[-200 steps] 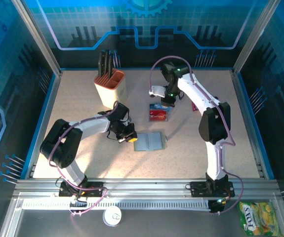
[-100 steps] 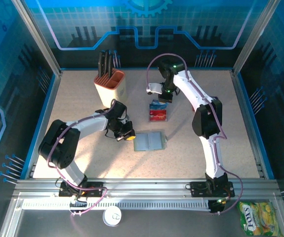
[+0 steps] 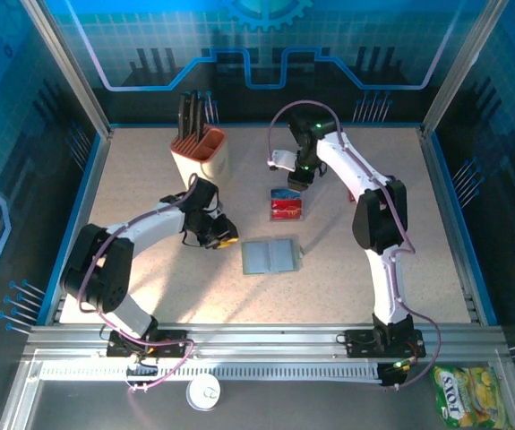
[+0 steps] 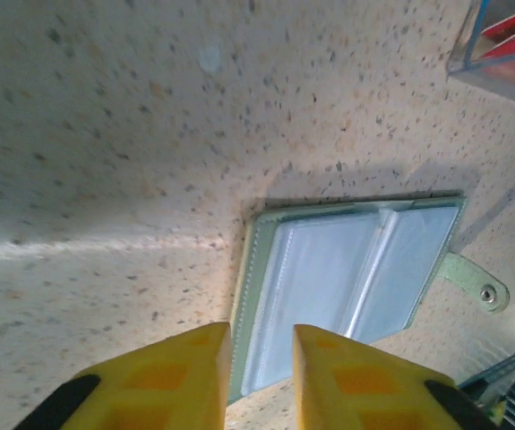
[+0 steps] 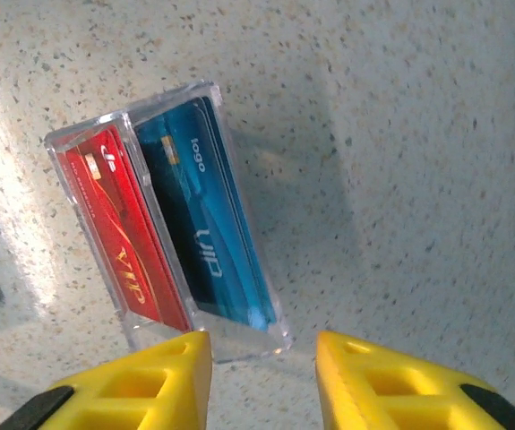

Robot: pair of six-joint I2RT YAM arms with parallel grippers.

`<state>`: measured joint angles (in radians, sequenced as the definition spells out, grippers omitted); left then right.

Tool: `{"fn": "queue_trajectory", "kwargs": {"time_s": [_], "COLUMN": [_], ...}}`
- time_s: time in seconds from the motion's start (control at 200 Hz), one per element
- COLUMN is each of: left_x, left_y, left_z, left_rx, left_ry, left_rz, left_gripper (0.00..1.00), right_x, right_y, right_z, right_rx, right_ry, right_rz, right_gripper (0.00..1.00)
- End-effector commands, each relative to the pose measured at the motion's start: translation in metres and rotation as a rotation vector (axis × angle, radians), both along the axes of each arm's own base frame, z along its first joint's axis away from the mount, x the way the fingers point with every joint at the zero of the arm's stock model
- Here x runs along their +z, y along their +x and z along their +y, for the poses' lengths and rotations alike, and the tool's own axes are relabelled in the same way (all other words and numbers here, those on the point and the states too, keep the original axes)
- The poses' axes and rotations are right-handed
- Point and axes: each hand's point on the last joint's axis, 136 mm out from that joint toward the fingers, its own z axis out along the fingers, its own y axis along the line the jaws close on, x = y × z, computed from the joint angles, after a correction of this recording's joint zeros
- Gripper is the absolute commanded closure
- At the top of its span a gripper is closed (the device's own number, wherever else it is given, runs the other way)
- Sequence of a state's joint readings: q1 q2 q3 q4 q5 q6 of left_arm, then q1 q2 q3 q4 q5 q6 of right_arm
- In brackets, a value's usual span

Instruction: Take the credit cards out of the card holder

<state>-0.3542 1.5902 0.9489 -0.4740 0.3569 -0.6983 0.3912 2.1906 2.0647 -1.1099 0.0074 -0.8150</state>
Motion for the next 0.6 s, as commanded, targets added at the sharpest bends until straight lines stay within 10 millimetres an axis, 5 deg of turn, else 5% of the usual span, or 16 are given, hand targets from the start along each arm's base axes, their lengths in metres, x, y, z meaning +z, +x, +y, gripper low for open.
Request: {"fn": "queue_trajectory", "kwargs": {"time_s": [0.0,0.04,0.105,0.13,0.165,0.19,0.21,0.595], "left_x": [0.01,0.012,0.015,0.016,0.017,0.019,0.02,0.035], "left_y": [0.007,0.01,0.016,0.017,0.019,0.021,0.022,0.051], "left_z": [0.027,0.035,0.049,0.054,0.062,0.068,0.072,0.158], "left_rx": [0.019,0.029,0.048,0.054,0.062,0.068,0.07,0.153], "left_ry": [0.078,0.092,0.129,0.142,0.17,0.188,0.206,0.656], "left_rz": [-0.071,-0.092,-0.127,-0.137,-0.153,-0.165,-0.175,-0.377], "left_gripper": [0.63,0.55,0.39,0.16,0.02,0.01,0.01,0.01], "right_x": [0.037,0.039,0.041,0.04,0.043,0.042,0.041,0.008], "right_y": [0.014,0.011,0.006,0.003,0.001,-0.002,-0.003,-0.024], "right_z": [-0.011,-0.014,-0.02,-0.023,-0.027,-0.032,-0.035,-0.114], "right_rx": [-0.168,-0.212,-0.285,-0.314,-0.357,-0.389,-0.414,-0.86], "right_ry": [0.081,0.106,0.149,0.163,0.19,0.203,0.215,0.417], "right_rz": [-0.155,-0.179,-0.218,-0.23,-0.26,-0.278,-0.291,-0.498], "right_gripper": [0.56,0.54,0.36,0.3,0.19,0.03,0.0,0.0]}}
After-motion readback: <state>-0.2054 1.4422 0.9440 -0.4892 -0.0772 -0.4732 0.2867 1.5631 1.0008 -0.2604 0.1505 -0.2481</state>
